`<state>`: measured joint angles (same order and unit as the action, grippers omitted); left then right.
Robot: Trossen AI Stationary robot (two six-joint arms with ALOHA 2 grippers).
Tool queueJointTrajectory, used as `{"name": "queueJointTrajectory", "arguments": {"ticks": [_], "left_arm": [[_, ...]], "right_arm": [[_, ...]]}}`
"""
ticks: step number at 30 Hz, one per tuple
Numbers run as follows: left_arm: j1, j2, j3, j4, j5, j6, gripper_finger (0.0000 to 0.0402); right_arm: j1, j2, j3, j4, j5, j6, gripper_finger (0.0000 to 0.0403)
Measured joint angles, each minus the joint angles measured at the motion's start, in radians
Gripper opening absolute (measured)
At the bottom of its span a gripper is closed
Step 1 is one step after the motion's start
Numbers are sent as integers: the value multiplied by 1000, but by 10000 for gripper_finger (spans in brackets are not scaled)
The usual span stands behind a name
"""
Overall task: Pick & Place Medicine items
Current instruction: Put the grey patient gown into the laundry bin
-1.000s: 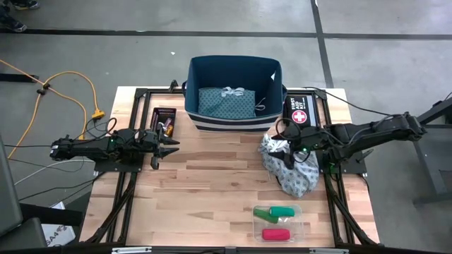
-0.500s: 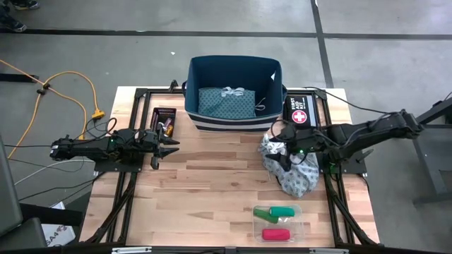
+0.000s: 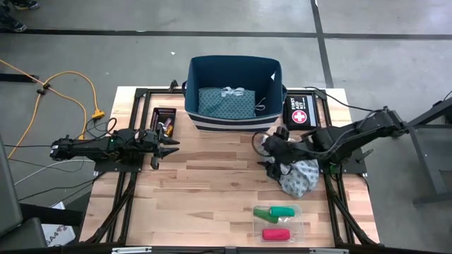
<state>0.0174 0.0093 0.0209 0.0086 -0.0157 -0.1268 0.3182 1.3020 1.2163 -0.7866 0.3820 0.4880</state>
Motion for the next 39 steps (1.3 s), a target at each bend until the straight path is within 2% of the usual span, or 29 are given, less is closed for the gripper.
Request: {"name": "queueJointTrajectory", "arguments": {"ticks": [12,17,28,39], "left_arm": [[0,0,0,0,0,0,111],[0,0,0,0,0,0,111],[0,0,0,0,0,0,111],[0,0,0,0,0,0,111]], "right_arm": [[58,308,353,-384,6,226,331],[62,435,457,-522,-14,347,331],[55,573,470,-668,-76,515,331],[-8,589,470,-693,-82,558,331]]}}
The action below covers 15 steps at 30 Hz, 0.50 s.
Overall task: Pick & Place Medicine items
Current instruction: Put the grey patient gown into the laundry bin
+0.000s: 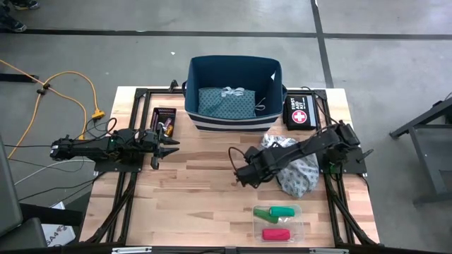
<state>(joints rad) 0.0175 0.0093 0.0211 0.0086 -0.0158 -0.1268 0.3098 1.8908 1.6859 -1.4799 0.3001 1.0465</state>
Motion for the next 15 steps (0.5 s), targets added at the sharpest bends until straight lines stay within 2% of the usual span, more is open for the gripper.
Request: {"name": "queueJointTrajectory", "arguments": {"ticks": [9,13,15], "left_arm": [[0,0,0,0,0,0,111],[0,0,0,0,0,0,111],[0,0,0,0,0,0,111]], "right_arm": [[-14,0,0,24,-46,22,331],[-8,0,0,61,-108,-71,331],[-8,0,0,88,-128,-57,331]]}}
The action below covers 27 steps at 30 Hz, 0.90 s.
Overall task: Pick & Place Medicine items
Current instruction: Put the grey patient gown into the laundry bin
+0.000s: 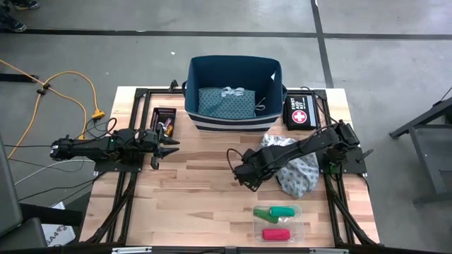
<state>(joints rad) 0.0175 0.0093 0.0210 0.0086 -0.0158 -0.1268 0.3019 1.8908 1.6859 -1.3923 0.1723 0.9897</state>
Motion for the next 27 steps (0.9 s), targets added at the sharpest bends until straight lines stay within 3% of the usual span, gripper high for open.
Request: {"name": "queueJointTrajectory", "arguments": {"ticks": [7,15,27], "left_arm": [[0,0,0,0,0,0,111],[0,0,0,0,0,0,111],[0,0,0,0,0,0,111]], "right_arm": [[35,-6,39,0,-33,81,331],[101,3,116,-30,12,157,331],[116,181,115,-178,18,182,331]]}}
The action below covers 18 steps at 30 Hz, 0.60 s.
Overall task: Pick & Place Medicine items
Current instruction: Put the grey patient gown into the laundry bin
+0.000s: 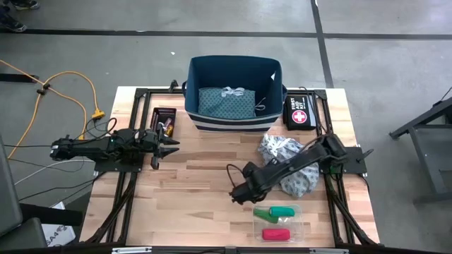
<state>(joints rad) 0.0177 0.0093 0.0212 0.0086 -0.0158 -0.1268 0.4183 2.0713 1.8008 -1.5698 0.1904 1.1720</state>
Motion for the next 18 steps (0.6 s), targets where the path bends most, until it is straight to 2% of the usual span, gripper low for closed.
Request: {"name": "queueJointTrajectory", "arguments": {"ticks": [3,11,18], "left_arm": [[0,0,0,0,0,0,111],[0,0,0,0,0,0,111],[0,0,0,0,0,0,111]], "right_arm": [[1,34,-1,0,13,-25,331],[-13,58,-1,-1,131,-170,331],[-63,58,-1,-1,97,-46,331]]}}
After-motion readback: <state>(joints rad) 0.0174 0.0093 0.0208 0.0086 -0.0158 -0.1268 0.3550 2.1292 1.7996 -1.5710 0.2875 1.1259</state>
